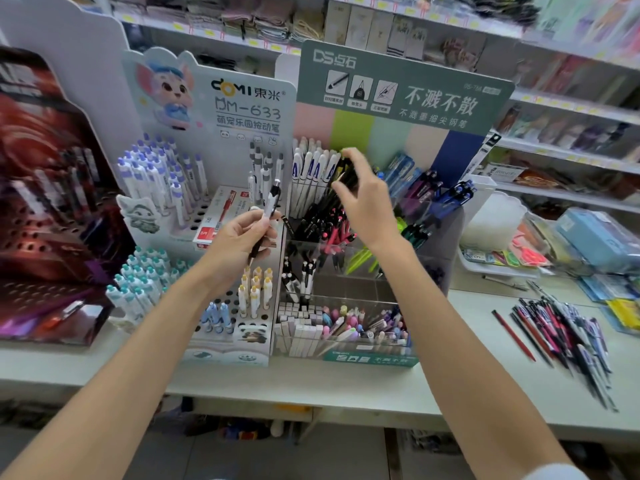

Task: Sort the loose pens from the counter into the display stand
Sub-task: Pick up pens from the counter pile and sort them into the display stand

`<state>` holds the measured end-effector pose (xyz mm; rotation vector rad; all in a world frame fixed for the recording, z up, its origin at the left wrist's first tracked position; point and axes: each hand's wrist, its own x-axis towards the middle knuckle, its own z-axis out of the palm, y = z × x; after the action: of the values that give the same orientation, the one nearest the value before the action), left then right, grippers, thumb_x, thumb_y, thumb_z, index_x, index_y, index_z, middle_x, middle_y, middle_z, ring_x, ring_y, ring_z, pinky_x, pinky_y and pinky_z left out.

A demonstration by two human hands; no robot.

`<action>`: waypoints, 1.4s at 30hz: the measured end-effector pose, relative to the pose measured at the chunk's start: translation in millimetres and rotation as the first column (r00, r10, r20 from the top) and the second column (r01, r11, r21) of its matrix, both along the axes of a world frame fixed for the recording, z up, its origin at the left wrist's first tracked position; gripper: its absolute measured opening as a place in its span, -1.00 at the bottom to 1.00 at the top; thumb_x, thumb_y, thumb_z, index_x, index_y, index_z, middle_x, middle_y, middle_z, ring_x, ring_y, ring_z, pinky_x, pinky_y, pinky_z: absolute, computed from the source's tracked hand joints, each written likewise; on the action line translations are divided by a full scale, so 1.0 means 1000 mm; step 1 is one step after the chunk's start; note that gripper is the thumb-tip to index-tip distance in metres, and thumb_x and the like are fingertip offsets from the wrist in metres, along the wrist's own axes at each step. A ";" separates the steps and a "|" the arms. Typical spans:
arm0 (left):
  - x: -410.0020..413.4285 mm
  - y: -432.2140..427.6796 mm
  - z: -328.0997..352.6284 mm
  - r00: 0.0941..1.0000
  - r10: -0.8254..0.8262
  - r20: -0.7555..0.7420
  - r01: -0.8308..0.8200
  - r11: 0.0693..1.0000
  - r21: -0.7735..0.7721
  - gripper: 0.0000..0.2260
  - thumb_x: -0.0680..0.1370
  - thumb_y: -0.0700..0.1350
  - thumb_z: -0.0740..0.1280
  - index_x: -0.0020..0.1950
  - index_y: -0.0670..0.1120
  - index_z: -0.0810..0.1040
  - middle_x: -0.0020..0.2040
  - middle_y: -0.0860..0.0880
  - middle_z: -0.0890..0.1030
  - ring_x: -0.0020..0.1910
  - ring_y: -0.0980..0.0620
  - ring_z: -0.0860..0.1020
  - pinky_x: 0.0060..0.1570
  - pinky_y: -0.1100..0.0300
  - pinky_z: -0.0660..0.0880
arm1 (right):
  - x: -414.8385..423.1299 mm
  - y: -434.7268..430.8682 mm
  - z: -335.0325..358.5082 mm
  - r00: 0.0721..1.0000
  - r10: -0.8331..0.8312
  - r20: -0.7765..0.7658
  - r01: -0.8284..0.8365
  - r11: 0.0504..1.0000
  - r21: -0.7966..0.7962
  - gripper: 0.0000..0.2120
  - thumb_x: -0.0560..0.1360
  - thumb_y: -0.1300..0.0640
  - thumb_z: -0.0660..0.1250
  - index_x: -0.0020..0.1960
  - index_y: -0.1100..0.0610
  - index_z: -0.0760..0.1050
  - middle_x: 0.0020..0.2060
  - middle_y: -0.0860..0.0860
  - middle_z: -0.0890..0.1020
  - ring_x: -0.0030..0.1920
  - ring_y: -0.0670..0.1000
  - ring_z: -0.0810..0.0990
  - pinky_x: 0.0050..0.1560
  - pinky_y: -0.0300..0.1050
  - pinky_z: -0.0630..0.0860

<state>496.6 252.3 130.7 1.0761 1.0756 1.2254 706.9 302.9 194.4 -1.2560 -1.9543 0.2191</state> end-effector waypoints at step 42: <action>0.025 -0.030 -0.021 0.764 0.082 -0.640 0.071 0.975 0.211 -0.91 0.57 -0.14 0.37 0.07 -0.04 0.61 -0.06 0.07 0.64 -0.07 0.16 0.59 -0.05 0.30 0.48 | 0.066 -0.086 -0.126 0.975 -0.181 0.126 0.214 0.916 -0.340 -0.65 0.57 0.17 0.29 0.36 0.09 0.42 -0.14 -0.03 0.62 -0.20 0.01 0.58 -0.18 -0.05 0.55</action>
<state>521.4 222.2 109.8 1.7558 1.4794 1.0042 772.6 216.8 68.2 -1.7138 -1.9018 0.4306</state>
